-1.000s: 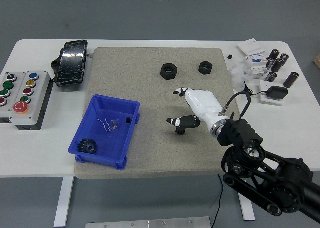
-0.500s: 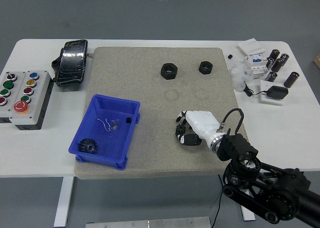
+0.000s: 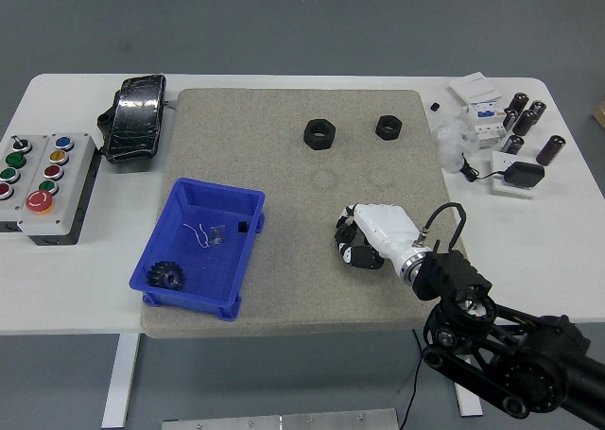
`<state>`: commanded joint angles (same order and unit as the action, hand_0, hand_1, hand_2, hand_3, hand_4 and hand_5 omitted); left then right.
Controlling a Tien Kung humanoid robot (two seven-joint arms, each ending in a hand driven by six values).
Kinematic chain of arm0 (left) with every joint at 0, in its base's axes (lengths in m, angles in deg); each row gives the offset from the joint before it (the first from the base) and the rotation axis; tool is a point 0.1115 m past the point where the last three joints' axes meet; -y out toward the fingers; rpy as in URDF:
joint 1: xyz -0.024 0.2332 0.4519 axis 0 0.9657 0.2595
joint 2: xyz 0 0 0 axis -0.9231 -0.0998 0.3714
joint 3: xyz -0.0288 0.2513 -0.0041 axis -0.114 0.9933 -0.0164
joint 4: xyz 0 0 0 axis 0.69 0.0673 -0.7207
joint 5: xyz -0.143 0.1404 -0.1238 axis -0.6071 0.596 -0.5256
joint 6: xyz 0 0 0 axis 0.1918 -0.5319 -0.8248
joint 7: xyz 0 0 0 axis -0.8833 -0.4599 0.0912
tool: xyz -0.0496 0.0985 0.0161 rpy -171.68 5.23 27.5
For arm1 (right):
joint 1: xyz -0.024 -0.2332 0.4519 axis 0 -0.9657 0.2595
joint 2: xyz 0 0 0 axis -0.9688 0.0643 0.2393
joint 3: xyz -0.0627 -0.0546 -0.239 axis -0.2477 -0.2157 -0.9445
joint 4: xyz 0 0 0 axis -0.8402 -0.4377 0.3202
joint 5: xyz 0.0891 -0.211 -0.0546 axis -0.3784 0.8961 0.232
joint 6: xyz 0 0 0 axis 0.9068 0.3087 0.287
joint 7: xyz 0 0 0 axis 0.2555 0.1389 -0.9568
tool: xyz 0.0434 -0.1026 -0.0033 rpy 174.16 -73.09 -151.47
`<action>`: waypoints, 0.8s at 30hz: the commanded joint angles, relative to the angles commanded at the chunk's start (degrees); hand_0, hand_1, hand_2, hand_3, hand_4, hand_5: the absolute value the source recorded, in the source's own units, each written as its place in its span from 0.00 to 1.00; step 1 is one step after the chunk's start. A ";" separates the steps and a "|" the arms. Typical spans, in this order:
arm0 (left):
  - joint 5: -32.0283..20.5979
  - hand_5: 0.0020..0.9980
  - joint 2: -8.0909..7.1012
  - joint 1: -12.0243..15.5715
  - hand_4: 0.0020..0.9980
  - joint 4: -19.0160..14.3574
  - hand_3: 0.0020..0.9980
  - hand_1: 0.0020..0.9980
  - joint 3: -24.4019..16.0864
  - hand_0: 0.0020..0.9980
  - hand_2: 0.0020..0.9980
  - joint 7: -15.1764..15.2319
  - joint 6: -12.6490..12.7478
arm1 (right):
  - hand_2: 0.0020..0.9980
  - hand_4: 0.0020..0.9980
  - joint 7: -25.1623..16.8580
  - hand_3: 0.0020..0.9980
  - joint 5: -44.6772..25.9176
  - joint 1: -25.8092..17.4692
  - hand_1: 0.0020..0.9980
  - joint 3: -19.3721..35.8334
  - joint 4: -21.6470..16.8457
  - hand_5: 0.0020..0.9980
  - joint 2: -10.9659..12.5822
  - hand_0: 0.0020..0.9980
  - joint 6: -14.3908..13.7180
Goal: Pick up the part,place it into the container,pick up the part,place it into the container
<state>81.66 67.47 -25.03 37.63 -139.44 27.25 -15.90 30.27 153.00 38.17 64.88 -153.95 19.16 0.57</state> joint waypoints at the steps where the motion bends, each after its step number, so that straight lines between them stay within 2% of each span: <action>1: -0.01 0.33 0.00 0.02 0.71 0.00 0.62 0.57 -0.02 0.66 0.57 -0.01 0.00 | 0.24 0.15 -0.11 0.40 -0.31 0.67 0.39 -0.09 -0.82 0.08 0.12 0.26 -0.19; 4: -0.09 0.33 0.03 0.11 0.71 0.00 0.62 0.57 0.03 0.66 0.57 -0.02 -0.01 | 0.24 0.14 -0.78 0.40 -1.59 3.55 0.40 -1.27 -3.53 0.08 -0.11 0.27 -1.04; 8: -0.08 0.33 0.07 0.25 0.71 0.00 0.62 0.57 0.04 0.66 0.57 -0.06 -0.02 | 0.24 0.14 -3.76 0.40 -5.11 8.00 0.40 -5.05 -5.22 0.08 -2.75 0.27 -2.95; 9: -0.03 0.33 0.07 0.26 0.71 0.00 0.62 0.57 0.01 0.66 0.57 -0.09 -0.03 | 0.57 0.47 -4.92 0.60 -6.23 9.19 0.62 -6.25 -5.09 0.01 -3.75 0.48 -3.17; 14: -0.39 0.33 0.05 0.29 0.71 0.00 0.62 0.57 0.36 0.66 0.57 -0.14 -0.04 | 0.57 0.47 -9.32 0.60 -10.84 13.22 0.62 -10.19 -2.81 0.01 -7.24 0.48 0.15; 15: -0.34 0.34 0.04 0.36 0.71 0.00 0.62 0.57 0.31 0.66 0.57 -0.16 -0.02 | 0.77 0.48 -9.61 0.75 -10.83 13.64 0.80 -10.39 -2.45 0.19 -7.49 0.69 0.56; 20: 0.61 0.34 0.02 0.72 0.71 0.00 0.62 0.57 -0.60 0.66 0.57 -0.45 0.04 | 0.77 0.48 -10.19 0.75 -9.92 14.90 0.80 -11.33 -1.37 0.19 -8.17 0.69 2.38; 21: 0.74 0.36 0.02 0.75 0.70 0.00 0.62 0.57 -0.72 0.66 0.57 -0.48 0.05 | 0.85 0.59 -10.12 0.86 -9.28 14.97 0.89 -11.40 -1.37 0.17 -8.27 0.73 2.58; 24: 0.66 0.36 0.06 0.75 0.70 0.00 0.62 0.57 -0.56 0.66 0.57 -0.50 0.01 | 0.85 0.59 -9.02 0.86 -5.78 15.04 0.89 -11.23 -2.07 0.17 -8.45 0.73 2.77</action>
<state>82.32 67.54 -24.28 37.63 -140.00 26.75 -15.89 21.25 147.22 53.21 53.65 -156.02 10.71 3.34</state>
